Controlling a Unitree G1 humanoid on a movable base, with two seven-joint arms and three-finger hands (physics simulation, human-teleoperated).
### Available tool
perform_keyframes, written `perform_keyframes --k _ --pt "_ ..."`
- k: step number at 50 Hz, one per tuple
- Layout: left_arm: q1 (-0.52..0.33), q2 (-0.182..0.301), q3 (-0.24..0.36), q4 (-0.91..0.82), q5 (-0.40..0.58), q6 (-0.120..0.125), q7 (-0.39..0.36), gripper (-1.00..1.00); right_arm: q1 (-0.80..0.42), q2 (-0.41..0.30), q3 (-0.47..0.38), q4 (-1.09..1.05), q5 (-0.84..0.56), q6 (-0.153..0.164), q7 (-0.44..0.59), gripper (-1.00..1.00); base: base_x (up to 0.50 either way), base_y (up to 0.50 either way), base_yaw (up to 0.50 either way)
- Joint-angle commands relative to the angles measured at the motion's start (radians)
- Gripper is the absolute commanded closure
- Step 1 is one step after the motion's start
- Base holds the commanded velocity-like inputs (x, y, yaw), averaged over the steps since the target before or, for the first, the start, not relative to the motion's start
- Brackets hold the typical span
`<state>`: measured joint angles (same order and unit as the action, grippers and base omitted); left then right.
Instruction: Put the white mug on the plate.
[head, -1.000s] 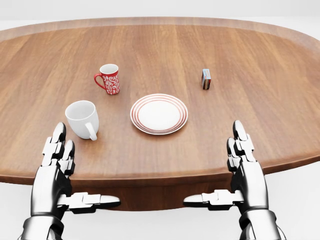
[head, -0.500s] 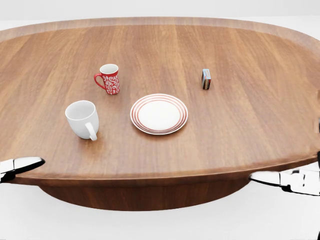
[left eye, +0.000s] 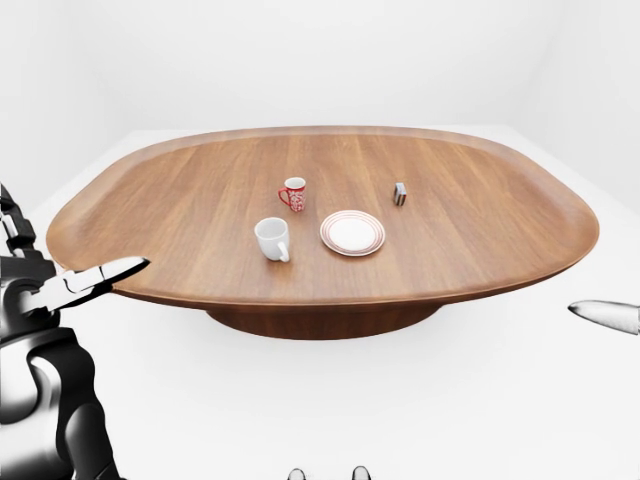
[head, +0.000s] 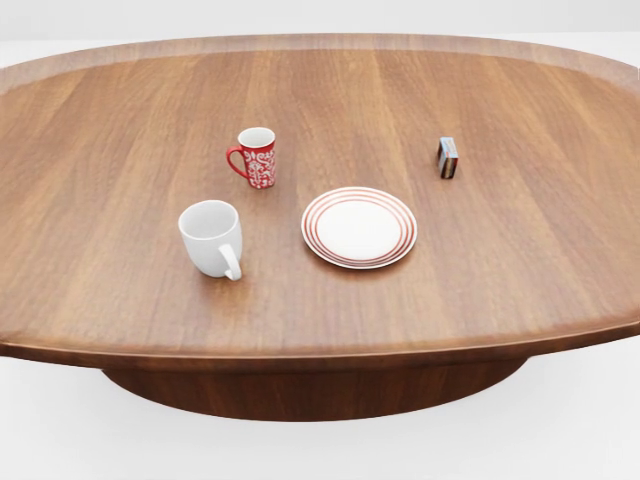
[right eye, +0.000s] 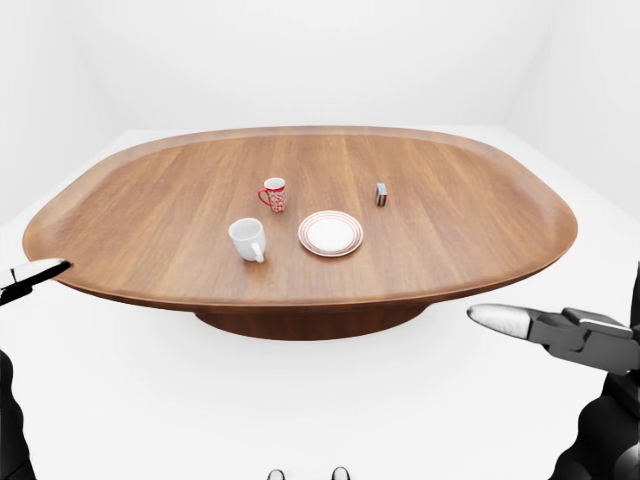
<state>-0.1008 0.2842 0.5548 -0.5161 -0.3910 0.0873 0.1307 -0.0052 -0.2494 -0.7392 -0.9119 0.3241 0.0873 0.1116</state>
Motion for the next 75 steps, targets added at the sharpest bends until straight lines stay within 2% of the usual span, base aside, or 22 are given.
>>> perform_keyframes --k 1,5,11,17,42,75 --pt "-0.016 0.002 -0.003 0.083 -0.014 0.0 0.017 -1.0 -0.008 0.012 0.001 0.005 -0.017 0.0 0.017 -1.0 0.01 0.5 0.0" --pt "-0.017 -0.002 -0.011 0.076 -0.011 0.0 0.016 -1.0 -0.006 0.029 0.05 0.004 -0.053 0.0 0.018 -1.0 0.02 0.5 0.0" --pt "-0.02 -0.004 -0.013 0.075 -0.017 0.0 0.017 -1.0 -0.007 0.036 0.052 -0.002 -0.053 0.0 0.027 -1.0 0.02 0.5 0.0" --pt "-0.02 -0.004 -0.014 0.07 -0.016 0.0 0.016 -1.0 -0.003 0.051 0.088 0.006 -0.079 0.0 0.038 -1.0 0.08 0.36 0.0" --pt "-0.009 -0.021 -0.028 0.065 -0.002 0.0 0.009 -1.0 -0.001 0.053 0.083 0.008 -0.06 0.0 0.04 -1.0 0.38 0.0 0.0" --pt "-0.012 -0.02 -0.027 0.055 -0.005 0.0 0.01 -1.0 -0.001 0.052 0.081 0.011 -0.053 0.0 0.039 -1.0 0.39 0.0 0.0"
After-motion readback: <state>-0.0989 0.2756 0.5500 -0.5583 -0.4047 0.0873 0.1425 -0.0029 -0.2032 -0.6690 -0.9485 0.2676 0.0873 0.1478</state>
